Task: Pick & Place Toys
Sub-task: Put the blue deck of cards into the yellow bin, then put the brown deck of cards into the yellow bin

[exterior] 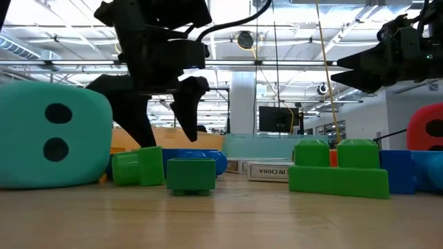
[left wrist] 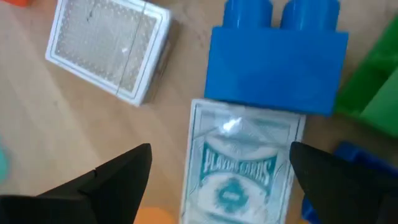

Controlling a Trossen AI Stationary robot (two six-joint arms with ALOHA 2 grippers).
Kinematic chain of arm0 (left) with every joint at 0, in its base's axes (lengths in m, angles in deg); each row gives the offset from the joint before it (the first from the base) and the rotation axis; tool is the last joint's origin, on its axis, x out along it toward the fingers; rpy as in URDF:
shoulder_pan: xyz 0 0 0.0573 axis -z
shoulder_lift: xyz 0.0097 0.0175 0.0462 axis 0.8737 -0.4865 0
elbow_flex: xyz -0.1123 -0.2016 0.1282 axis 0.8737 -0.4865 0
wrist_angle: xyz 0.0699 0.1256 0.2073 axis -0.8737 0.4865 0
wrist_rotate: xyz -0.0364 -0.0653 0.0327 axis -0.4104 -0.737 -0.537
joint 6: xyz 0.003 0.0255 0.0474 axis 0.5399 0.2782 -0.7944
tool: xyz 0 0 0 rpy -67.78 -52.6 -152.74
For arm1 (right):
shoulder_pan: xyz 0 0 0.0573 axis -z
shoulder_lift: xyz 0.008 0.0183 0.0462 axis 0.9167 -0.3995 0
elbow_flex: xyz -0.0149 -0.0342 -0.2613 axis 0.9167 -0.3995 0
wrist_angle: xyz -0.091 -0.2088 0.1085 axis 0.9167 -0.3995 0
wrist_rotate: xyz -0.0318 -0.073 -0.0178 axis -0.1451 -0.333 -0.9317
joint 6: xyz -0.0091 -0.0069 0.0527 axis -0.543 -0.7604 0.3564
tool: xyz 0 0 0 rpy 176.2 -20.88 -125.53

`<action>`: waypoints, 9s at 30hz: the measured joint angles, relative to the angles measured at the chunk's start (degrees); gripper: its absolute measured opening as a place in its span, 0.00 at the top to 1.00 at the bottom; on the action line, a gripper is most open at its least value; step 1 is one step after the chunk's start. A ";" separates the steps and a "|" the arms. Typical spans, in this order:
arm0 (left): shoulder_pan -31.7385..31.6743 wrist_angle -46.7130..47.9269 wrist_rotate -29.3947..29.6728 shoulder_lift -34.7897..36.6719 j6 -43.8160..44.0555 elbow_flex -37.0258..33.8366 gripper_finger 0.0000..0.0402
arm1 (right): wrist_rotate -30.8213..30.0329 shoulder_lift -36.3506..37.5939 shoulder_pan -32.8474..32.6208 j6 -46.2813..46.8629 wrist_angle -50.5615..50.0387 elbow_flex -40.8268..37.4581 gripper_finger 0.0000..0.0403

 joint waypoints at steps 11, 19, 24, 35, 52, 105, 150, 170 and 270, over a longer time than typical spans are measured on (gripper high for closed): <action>-1.82 -2.19 -8.20 -2.97 0.42 -0.35 0.03 | 0.00 -0.02 0.00 0.01 -0.05 -0.01 0.11; -3.89 -2.43 -13.09 -5.92 0.36 -0.33 0.03 | 0.00 -0.15 0.00 0.00 -0.07 -0.01 0.11; -4.09 -3.19 -13.30 -7.53 -0.63 -0.26 0.03 | 0.00 -0.15 0.00 0.00 -0.02 0.01 0.11; -4.07 -5.48 -14.28 -7.63 -4.61 -0.39 0.25 | 0.00 -0.15 0.00 0.00 -0.02 0.00 0.11; -2.97 -7.58 -4.14 -2.60 -3.65 6.13 0.25 | 0.01 -0.15 0.00 0.00 -0.02 -0.01 0.11; -51.22 -3.05 8.73 30.77 48.27 -24.03 0.18 | 0.00 -0.85 0.02 0.00 0.00 -0.01 0.11; -16.95 -21.37 2.84 84.50 43.88 -46.26 0.38 | 0.00 -0.84 0.00 0.00 0.00 0.01 0.11; -8.34 -32.38 2.19 102.26 40.52 -64.18 0.36 | 0.07 -0.83 0.02 11.15 7.86 -0.01 0.11; -6.95 -33.16 0.74 101.97 36.38 -64.43 0.45 | 14.46 -105.08 -5.68 -16.48 -18.50 64.39 0.33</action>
